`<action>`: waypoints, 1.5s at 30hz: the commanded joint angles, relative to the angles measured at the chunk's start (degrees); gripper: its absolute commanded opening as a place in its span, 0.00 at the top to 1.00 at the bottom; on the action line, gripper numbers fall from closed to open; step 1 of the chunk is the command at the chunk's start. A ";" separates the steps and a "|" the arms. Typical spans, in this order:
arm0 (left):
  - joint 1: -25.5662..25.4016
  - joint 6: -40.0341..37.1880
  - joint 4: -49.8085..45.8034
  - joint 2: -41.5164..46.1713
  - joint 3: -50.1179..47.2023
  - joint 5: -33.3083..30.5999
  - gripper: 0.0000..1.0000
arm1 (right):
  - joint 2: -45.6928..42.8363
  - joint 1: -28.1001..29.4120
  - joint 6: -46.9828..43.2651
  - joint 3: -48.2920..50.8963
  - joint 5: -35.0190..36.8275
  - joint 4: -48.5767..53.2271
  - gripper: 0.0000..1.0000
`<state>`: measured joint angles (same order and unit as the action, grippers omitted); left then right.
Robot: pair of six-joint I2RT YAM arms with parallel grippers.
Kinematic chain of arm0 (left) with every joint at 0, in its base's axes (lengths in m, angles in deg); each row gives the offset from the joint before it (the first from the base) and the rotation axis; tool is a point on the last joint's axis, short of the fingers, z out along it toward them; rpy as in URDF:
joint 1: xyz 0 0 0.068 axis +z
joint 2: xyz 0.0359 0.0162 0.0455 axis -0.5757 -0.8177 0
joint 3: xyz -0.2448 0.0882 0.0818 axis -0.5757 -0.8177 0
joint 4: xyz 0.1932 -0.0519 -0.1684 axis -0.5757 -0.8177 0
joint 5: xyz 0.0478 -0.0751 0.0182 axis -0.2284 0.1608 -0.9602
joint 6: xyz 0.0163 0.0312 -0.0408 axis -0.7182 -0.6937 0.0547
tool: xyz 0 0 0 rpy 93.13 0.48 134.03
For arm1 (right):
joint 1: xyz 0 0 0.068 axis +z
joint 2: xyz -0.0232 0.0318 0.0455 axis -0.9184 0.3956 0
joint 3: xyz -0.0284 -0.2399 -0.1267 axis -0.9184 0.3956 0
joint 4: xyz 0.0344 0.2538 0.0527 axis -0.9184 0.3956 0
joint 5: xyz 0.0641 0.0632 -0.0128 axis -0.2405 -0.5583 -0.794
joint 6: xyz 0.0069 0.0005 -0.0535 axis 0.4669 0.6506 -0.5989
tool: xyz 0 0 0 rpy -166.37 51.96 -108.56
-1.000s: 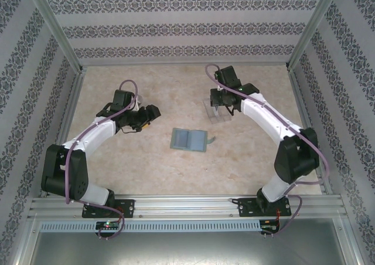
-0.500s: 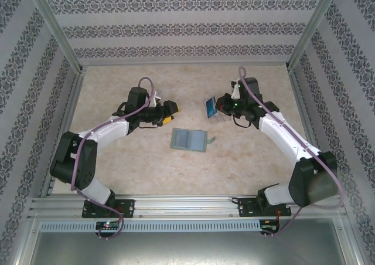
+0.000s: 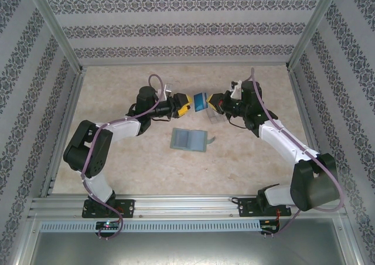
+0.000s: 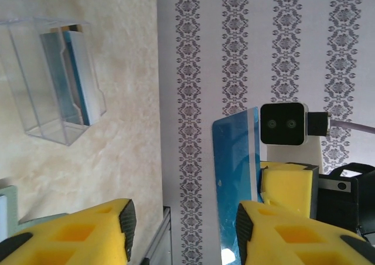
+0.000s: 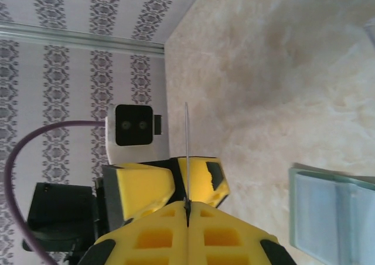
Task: Put the credit cards into the card holder
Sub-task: Pick up the credit card from the storage box.
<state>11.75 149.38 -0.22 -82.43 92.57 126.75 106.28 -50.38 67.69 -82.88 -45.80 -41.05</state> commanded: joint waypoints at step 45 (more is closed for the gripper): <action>-7.73 -82.30 -8.65 18.37 -8.15 -13.76 1.00 | -11.06 -2.61 30.63 0.72 5.37 29.56 0.25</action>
<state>5.11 84.84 -9.45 -65.34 83.24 113.37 96.58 -52.72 90.38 -83.32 -40.97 -13.07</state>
